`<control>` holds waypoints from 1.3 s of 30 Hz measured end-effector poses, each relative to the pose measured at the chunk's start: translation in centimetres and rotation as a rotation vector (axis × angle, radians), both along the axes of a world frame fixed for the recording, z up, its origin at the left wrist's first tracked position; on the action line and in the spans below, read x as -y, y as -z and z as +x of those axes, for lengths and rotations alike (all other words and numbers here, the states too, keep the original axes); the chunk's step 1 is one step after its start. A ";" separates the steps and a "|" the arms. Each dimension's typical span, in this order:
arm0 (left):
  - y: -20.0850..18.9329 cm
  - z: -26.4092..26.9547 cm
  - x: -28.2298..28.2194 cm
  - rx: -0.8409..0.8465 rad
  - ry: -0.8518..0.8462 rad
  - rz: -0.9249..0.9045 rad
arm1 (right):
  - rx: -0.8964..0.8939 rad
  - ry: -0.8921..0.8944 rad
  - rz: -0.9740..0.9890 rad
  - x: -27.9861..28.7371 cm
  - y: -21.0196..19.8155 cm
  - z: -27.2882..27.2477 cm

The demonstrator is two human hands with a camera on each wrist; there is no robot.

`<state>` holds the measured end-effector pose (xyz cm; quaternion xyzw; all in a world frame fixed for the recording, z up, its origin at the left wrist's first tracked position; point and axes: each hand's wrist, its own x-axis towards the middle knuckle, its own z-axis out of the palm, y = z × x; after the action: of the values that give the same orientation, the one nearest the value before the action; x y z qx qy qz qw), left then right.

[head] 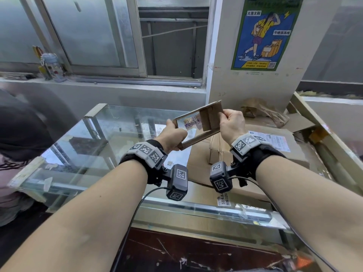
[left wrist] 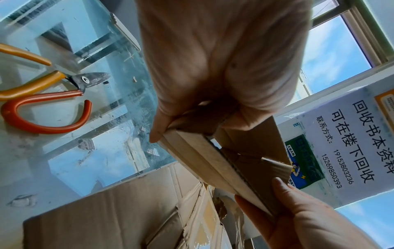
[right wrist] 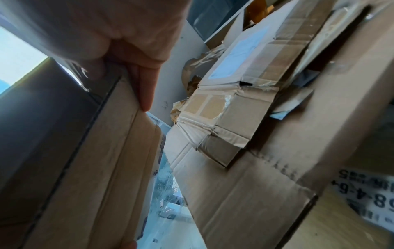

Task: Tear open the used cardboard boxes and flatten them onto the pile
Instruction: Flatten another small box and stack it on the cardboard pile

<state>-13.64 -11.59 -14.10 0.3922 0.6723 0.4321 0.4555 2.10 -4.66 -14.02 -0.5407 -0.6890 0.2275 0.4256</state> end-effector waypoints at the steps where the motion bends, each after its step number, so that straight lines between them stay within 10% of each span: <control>1: -0.1 0.1 0.1 0.004 0.000 0.007 | -0.026 0.008 -0.019 -0.2 0.2 0.0; 16: -0.1 -1.7 -0.2 0.424 -0.068 0.008 | -0.551 0.102 -0.338 -2.1 1.6 0.8; 26: -0.3 -1.6 0.6 0.708 -0.107 0.020 | -0.567 0.080 -0.299 -2.3 2.0 0.5; 39: 0.0 -1.2 0.5 0.486 -0.159 -0.028 | -1.063 -0.071 -0.799 -0.5 -0.3 1.5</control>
<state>-14.85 -12.10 -14.08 0.2165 0.5775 0.5389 0.5738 3.59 -4.21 -13.72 -0.4482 -0.2655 0.7148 0.4666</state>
